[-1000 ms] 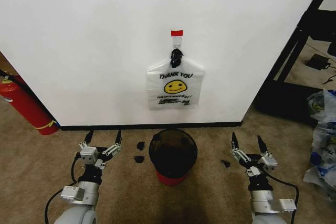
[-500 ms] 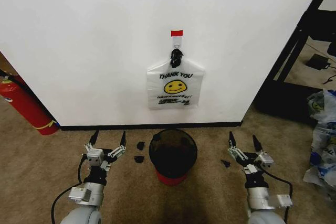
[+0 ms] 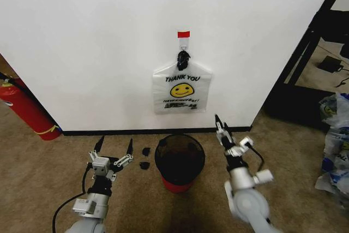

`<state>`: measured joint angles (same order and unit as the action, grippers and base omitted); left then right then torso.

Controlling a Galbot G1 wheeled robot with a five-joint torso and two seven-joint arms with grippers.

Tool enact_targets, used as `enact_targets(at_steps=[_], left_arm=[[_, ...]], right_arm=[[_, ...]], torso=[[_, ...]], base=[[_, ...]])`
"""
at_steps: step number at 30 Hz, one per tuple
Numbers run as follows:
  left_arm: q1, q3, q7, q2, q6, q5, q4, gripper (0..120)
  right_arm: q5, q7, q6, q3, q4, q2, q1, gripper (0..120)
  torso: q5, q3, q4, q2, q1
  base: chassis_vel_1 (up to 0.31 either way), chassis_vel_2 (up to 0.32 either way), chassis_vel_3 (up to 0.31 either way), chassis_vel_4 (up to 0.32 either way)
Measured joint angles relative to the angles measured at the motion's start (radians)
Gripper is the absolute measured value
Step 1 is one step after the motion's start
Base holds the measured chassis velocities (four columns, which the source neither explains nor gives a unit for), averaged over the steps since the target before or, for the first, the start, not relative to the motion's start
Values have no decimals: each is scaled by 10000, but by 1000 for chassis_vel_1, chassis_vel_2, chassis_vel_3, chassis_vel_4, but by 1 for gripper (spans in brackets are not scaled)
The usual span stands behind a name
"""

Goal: Pick up the garbage bag from the wall and place it over the trash bin.

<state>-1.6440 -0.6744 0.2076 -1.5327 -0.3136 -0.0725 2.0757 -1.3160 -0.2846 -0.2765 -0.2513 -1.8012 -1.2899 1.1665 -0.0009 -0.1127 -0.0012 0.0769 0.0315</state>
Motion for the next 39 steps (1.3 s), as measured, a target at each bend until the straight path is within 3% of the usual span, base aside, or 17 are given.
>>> enact_targets(at_steps=[6, 11, 21, 25, 28, 32, 39], left_arm=[[-85, -110, -6, -69, -10, 46, 134, 100], [-113, -126, -9, -187, -43, 179, 165, 100], [-208, -199, -28, -256, -91, 285, 299, 100], [-171, -183, -44, -274, -91, 286, 240, 100], [-152, -152, -63, -317, -141, 301, 143, 100], [-150, -145, -73, -336, -184, 321, 114, 100], [-119, -170, -80, -307, -179, 325, 114, 100]], right_arm=[[-1326, -759, 428, 344, 812, -57, -1364, 100], [-1454, -733, 458, 738, 1567, -172, -2202, 100], [-1213, -994, 269, 1298, 4299, -1482, -4639, 100], [-1136, -1196, 289, 1323, 4671, -1812, -5067, 97], [-1012, -1298, 329, 1329, 5004, -1965, -5404, 81], [-898, -1497, 401, 1255, 5513, -2098, -5708, 70], [-687, -1646, 431, 1200, 5860, -2256, -5810, 62]], torso=[[0, 1, -3, 0, 0], [0, 0, -4, 0, 0], [1, 1, -1, 0, 0], [-1, 1, -1, 0, 0], [-1, 1, -3, 0, -1], [0, 2, -4, 0, 0], [1, 2, -2, 0, -1]], base=[[0, 0, 0, 0], [0, 0, 0, 0], [0, 0, 0, 0], [0, 0, 0, 0], [0, 0, 0, 0], [0, 0, 0, 0], [0, 0, 0, 0]])
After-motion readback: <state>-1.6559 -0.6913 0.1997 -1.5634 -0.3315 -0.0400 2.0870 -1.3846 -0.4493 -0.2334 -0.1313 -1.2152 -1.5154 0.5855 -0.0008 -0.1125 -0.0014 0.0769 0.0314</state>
